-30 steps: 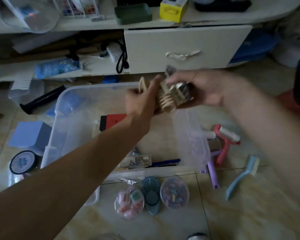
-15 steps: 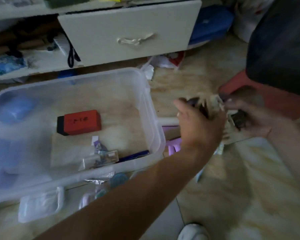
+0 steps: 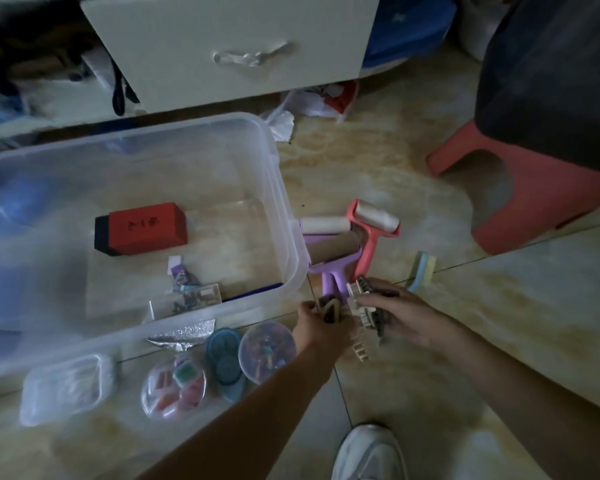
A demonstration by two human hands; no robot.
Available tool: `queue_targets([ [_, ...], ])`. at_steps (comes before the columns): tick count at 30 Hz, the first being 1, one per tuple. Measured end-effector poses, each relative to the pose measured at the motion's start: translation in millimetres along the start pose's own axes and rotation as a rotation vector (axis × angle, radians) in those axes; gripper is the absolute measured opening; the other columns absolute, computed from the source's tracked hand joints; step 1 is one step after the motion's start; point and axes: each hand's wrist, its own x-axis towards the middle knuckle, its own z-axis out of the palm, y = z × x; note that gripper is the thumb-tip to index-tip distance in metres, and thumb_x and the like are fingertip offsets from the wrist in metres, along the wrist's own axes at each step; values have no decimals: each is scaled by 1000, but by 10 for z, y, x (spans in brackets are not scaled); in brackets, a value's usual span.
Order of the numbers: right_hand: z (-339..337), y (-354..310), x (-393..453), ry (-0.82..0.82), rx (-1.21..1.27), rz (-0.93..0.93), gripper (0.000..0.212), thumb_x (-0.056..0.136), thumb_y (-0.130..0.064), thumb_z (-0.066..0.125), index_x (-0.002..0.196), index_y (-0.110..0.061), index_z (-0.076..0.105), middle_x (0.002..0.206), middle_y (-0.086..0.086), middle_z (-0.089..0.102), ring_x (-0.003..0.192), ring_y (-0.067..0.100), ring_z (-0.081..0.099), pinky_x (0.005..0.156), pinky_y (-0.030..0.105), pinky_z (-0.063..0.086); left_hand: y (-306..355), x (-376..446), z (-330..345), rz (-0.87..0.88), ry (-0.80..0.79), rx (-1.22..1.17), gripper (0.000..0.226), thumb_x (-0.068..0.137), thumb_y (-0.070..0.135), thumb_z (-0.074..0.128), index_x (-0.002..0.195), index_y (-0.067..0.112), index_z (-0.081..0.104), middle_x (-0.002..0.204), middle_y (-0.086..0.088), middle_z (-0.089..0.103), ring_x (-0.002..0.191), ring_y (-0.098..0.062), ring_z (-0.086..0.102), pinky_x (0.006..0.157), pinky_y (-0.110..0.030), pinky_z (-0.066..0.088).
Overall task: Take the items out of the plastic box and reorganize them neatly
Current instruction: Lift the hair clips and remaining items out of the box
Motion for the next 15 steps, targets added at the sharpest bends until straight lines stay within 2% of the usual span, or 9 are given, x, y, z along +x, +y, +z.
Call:
queue_targets([
  [2, 4, 5, 45, 56, -97, -85, 39, 79, -26, 81, 115, -13, 70, 114, 20, 70, 107, 36, 66, 98, 48, 49, 37, 16, 23, 58, 64, 94, 57, 50, 46, 80, 100, 32, 58, 86, 6, 70, 74, -17, 70, 66, -39, 61],
  [4, -33, 38, 83, 149, -218, -166, 53, 67, -43, 85, 112, -18, 71, 112, 15, 72, 109, 35, 67, 99, 53, 50, 50, 3, 55, 135, 139, 194, 55, 56, 45, 79, 105, 32, 57, 90, 9, 69, 83, -17, 66, 75, -36, 58],
  [7, -116, 124, 118, 282, -402, -247, 71, 58, -55, 87, 120, -30, 63, 110, 1, 71, 104, 20, 69, 96, 47, 54, 81, 15, 118, 205, 237, 287, 52, 68, 43, 78, 110, 26, 51, 102, 2, 67, 96, -23, 60, 84, -40, 53],
  [10, -106, 208, 126, 353, -557, -309, 69, 71, -43, 87, 128, -26, 54, 114, -3, 68, 105, 13, 66, 93, 34, 54, 114, 95, 182, 126, 252, 256, 63, 70, 45, 78, 116, 15, 46, 117, -8, 59, 109, -30, 52, 96, -46, 46],
  [15, 118, 360, 189, 479, -679, -472, 42, 91, -32, 69, 127, -16, 53, 117, 2, 63, 106, 17, 60, 90, 32, 49, 159, 152, 269, 1, 189, 193, 87, 68, 50, 78, 135, 14, 36, 131, -11, 46, 124, -32, 43, 102, -50, 42],
])
